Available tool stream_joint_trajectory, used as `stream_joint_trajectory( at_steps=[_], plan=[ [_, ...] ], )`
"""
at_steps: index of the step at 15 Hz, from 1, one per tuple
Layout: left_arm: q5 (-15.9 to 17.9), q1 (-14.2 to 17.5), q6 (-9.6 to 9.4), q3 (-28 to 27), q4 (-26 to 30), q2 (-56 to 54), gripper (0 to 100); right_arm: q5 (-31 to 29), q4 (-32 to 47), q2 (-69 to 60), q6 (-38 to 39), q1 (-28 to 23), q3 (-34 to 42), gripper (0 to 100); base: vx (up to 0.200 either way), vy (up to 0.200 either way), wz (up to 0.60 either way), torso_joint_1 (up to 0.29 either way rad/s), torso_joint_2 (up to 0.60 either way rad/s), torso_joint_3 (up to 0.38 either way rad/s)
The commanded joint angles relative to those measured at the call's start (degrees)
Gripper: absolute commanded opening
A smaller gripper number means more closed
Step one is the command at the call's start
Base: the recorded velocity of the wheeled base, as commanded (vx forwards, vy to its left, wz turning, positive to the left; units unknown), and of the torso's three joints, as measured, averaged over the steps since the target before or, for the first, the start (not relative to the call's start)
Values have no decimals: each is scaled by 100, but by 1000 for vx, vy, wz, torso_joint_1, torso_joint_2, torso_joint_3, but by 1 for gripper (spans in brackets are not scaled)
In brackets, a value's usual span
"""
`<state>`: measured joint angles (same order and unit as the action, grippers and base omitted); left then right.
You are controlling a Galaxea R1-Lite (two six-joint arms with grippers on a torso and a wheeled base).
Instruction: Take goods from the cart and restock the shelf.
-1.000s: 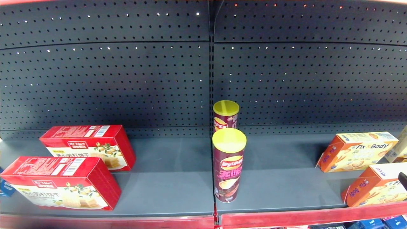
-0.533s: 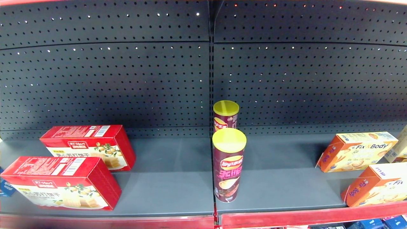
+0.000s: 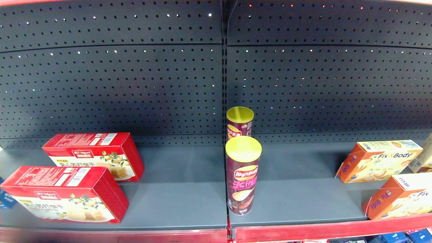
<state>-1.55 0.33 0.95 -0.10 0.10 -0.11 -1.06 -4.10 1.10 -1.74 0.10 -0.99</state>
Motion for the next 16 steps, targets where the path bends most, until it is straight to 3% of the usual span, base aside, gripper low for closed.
stream_joint_trajectory(
  at_steps=[1, 9, 12, 16],
  plan=[
    [-3, 2, 2, 1, -1, 11, 100, 282, 40, -92, 95, -19, 99, 100, 0, 0, 0, 0, 0, 0],
    [-3, 2, 2, 1, -1, 11, 100, 932, 506, -110, 201, -10, -77, 100, 0, 0, 0, 0, 0, 0],
    [-3, 2, 2, 1, -1, 11, 100, -175, 418, -110, 209, -1, 90, 100, 0, 0, 0, 0, 0, 0],
    [-3, 2, 2, 1, -1, 11, 100, -61, 427, -110, 201, -1, 99, 100, 0, 0, 0, 0, 0, 0]
  ],
)
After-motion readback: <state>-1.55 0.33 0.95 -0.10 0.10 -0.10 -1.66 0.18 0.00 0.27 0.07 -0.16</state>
